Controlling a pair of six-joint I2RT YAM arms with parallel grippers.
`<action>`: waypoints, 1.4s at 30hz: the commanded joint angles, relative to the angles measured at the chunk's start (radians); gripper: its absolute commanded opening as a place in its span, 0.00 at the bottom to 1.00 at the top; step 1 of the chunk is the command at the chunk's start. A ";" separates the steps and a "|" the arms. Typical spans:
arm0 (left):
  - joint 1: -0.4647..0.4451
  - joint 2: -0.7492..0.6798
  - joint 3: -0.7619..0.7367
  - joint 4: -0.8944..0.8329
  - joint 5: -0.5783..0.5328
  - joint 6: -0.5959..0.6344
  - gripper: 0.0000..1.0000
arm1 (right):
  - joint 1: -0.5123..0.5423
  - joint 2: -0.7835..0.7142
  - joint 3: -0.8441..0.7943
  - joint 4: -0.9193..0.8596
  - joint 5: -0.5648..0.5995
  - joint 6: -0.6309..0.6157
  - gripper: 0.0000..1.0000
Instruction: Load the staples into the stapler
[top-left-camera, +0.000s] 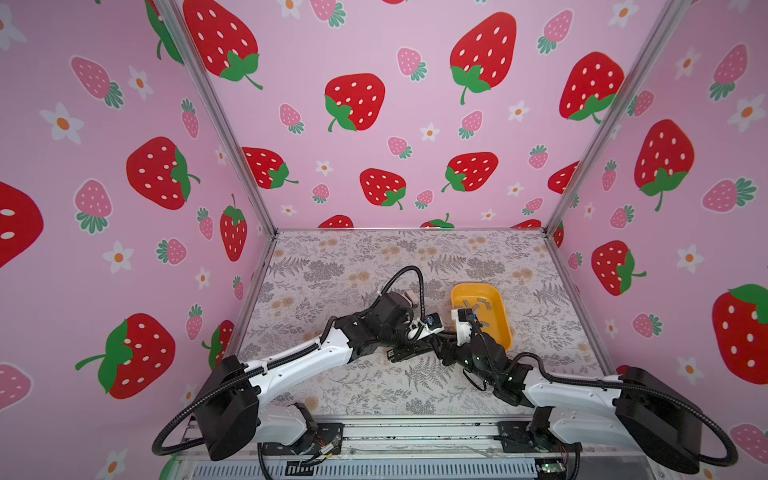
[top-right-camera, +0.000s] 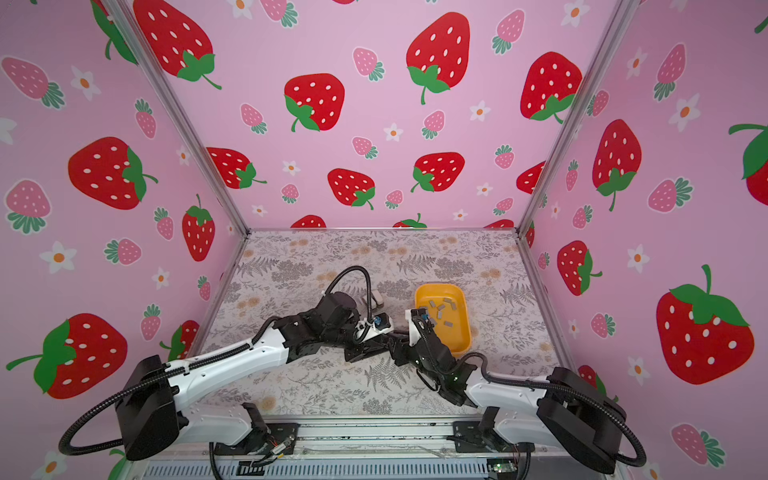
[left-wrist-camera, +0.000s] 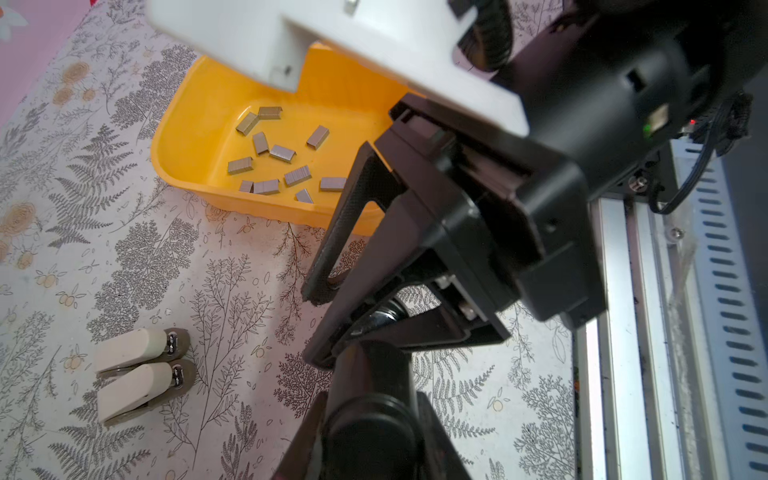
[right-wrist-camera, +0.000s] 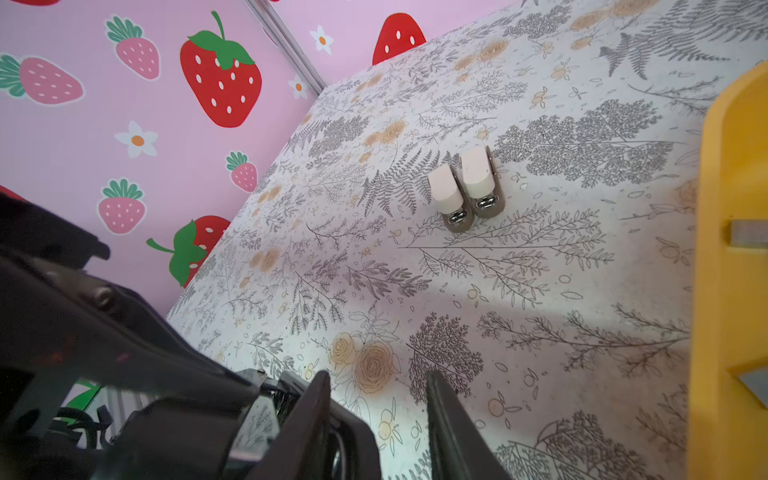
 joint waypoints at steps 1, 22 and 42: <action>-0.003 -0.057 0.033 0.052 0.079 0.029 0.00 | -0.002 0.043 -0.012 -0.050 0.074 0.015 0.39; 0.041 -0.119 -0.032 0.090 0.120 0.062 0.00 | -0.002 0.176 -0.083 0.080 0.132 0.067 0.10; 0.144 -0.304 -0.160 0.126 0.198 0.070 0.00 | -0.002 0.404 -0.092 0.199 0.195 0.142 0.00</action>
